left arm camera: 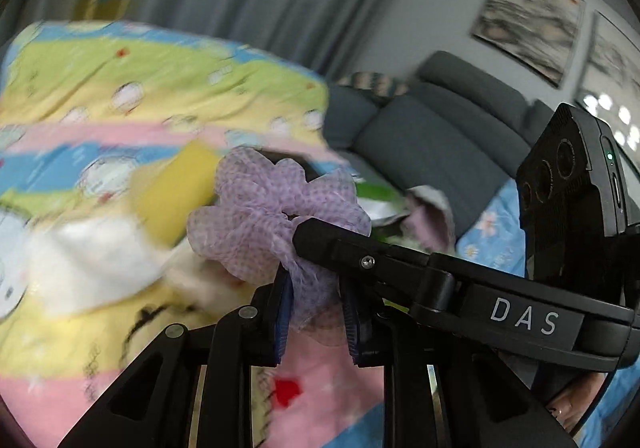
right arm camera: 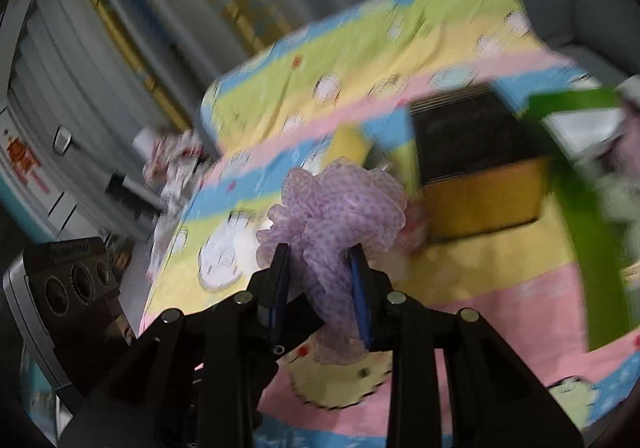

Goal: Organize soft objects
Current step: 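Carry the purple puff into the white box and open the right gripper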

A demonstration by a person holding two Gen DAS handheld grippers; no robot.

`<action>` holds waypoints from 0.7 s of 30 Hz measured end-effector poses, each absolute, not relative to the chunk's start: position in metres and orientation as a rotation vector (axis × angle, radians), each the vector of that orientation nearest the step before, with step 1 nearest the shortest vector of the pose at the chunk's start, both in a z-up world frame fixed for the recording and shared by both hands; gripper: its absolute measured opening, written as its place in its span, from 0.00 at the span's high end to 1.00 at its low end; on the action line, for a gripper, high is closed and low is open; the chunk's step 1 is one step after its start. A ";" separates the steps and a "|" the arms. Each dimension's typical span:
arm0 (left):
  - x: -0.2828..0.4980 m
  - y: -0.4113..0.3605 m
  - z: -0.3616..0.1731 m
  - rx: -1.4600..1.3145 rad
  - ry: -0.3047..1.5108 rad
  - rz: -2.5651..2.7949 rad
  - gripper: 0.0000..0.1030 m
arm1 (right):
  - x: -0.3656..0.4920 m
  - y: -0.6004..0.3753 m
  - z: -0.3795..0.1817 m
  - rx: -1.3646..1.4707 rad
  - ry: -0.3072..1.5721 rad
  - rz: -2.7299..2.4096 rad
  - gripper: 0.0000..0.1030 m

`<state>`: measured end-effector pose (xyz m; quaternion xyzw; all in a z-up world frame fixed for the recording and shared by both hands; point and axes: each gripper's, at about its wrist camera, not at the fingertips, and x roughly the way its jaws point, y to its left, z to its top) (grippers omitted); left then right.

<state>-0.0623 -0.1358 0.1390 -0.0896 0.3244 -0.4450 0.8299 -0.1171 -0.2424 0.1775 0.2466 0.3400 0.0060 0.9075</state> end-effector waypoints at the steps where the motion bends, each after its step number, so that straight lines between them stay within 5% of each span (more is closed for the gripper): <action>1: -0.064 -0.147 0.144 -0.178 0.675 -0.966 0.78 | -0.122 -0.252 0.181 0.517 0.680 -0.007 0.72; 21: -0.078 -0.348 0.127 0.040 0.796 -1.278 0.78 | -0.197 -0.417 0.157 0.795 0.538 -0.431 0.71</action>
